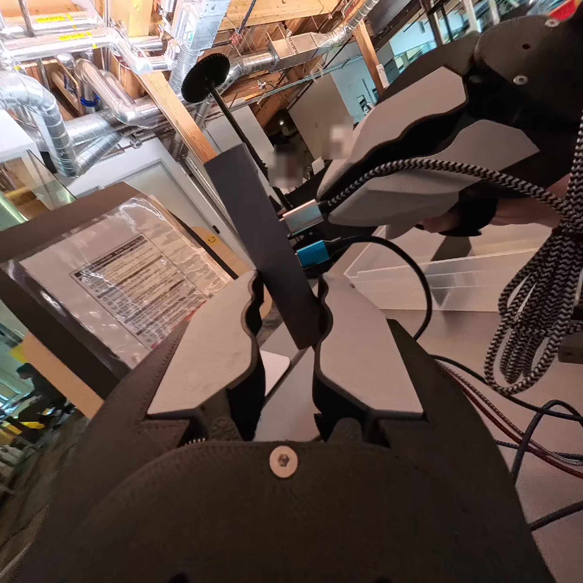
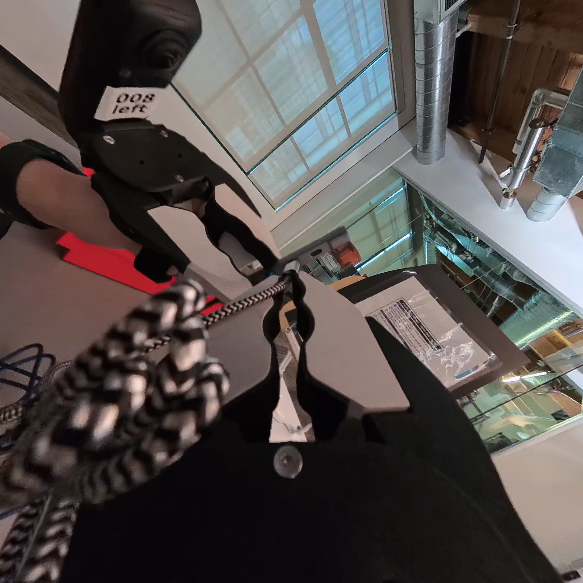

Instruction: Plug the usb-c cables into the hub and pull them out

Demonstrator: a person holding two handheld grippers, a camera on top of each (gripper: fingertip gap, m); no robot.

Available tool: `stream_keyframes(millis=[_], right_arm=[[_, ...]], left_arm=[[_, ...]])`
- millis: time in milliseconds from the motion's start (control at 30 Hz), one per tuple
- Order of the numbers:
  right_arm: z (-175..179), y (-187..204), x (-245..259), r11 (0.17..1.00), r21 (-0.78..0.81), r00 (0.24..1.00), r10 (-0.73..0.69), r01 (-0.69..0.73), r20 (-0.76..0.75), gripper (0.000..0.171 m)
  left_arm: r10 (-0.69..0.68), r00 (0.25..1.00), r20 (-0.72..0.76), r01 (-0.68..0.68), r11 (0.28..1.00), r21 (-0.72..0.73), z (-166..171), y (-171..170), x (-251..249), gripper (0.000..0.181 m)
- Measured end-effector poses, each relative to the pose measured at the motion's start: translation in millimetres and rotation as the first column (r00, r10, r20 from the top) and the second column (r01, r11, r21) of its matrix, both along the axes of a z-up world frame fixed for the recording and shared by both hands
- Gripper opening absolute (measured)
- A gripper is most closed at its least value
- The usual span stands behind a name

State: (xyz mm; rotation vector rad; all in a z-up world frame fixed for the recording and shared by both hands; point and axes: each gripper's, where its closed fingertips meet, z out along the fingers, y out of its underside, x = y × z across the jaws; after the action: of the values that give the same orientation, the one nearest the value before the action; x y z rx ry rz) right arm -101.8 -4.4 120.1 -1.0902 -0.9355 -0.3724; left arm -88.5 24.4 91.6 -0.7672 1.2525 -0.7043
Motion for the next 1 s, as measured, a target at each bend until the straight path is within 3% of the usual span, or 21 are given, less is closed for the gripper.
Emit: stream_keyframes(millis=[33, 200, 833, 1000], right_arm=[[0, 0, 1, 1.000, 0.003, 1.000, -0.004, 0.004, 0.001, 0.006], [-2, 4, 5, 1.000, -0.003, 1.000, -0.005, 0.005, -0.026, 0.006], [-6, 3, 8, 0.995, -0.042, 0.991, 0.083, -0.088, -0.109, 0.006], [-31, 16, 11, 0.976, -0.185, 0.992, 0.096, -0.111, -0.086, 0.013]], left_arm=[[0.012, 1.000, -0.005, -0.012, 1.000, 0.013, 1, 0, -1, 0.031], [0.014, 1.000, -0.014, -0.014, 1.000, -0.019, 3, -1, -4, 0.030], [0.077, 0.993, -0.089, -0.068, 0.992, 0.102, 1, -1, -4, 0.031], [0.165, 0.976, -0.144, -0.139, 0.975, 0.176, -6, 17, -2, 0.027]])
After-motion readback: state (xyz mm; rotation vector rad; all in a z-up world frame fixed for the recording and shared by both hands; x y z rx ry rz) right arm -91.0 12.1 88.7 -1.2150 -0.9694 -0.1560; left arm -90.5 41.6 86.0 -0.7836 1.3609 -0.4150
